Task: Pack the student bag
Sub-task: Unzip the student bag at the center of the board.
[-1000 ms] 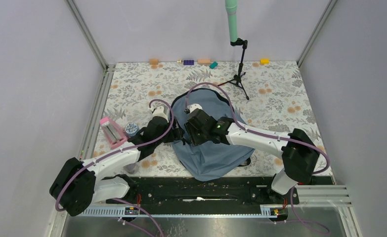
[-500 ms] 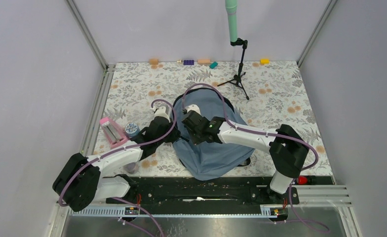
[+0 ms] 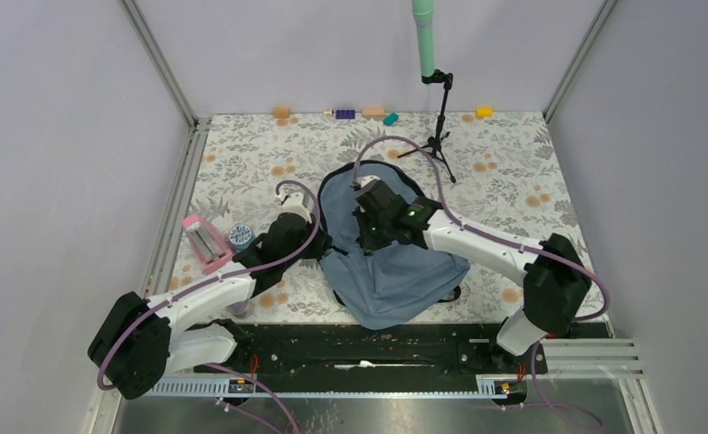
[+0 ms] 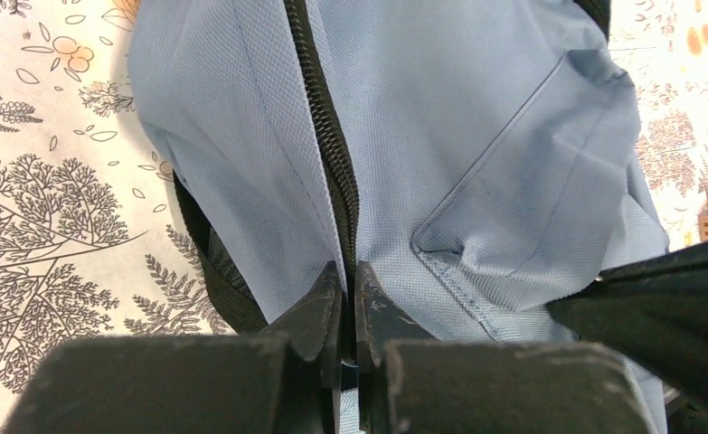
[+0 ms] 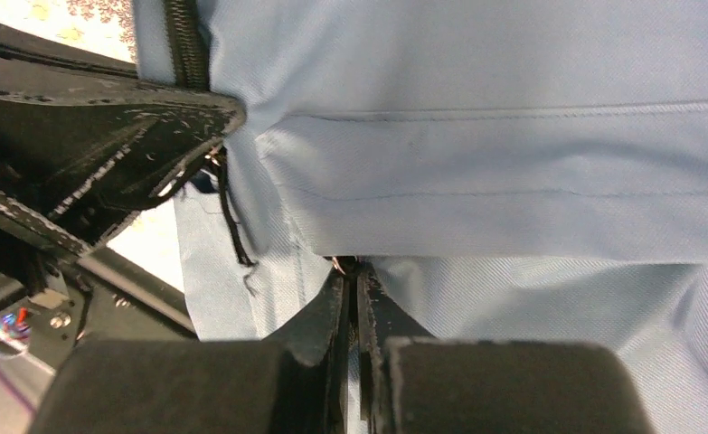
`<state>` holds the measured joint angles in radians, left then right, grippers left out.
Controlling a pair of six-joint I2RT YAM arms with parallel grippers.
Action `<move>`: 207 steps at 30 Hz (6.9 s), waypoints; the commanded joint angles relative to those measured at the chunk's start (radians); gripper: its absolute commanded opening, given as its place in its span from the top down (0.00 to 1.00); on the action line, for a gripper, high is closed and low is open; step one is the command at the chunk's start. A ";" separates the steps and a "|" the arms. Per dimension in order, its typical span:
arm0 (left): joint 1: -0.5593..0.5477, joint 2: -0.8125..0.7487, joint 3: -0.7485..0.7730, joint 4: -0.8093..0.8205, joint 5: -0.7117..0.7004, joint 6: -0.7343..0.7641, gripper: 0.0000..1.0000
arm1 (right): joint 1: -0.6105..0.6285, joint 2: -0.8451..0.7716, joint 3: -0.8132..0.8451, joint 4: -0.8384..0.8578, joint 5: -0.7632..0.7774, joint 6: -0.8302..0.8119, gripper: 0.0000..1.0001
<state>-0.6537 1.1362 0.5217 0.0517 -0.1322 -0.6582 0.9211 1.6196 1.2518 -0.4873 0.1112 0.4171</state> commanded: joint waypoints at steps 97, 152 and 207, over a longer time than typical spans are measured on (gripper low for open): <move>-0.414 0.042 0.000 0.179 -0.296 0.687 1.00 | -0.404 -0.124 -0.038 -0.175 -0.015 -0.130 1.00; -0.255 0.110 0.451 -0.211 0.063 0.465 0.01 | -0.553 -0.567 -0.420 0.098 -0.269 0.116 0.02; -0.131 0.275 0.327 -0.071 0.042 0.405 1.00 | -0.245 -0.410 -0.229 0.108 -0.095 0.367 1.00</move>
<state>-0.8032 1.4132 0.8680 -0.0410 -0.0307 -0.2459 0.6670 1.2991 0.9264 -0.3122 0.0479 0.8417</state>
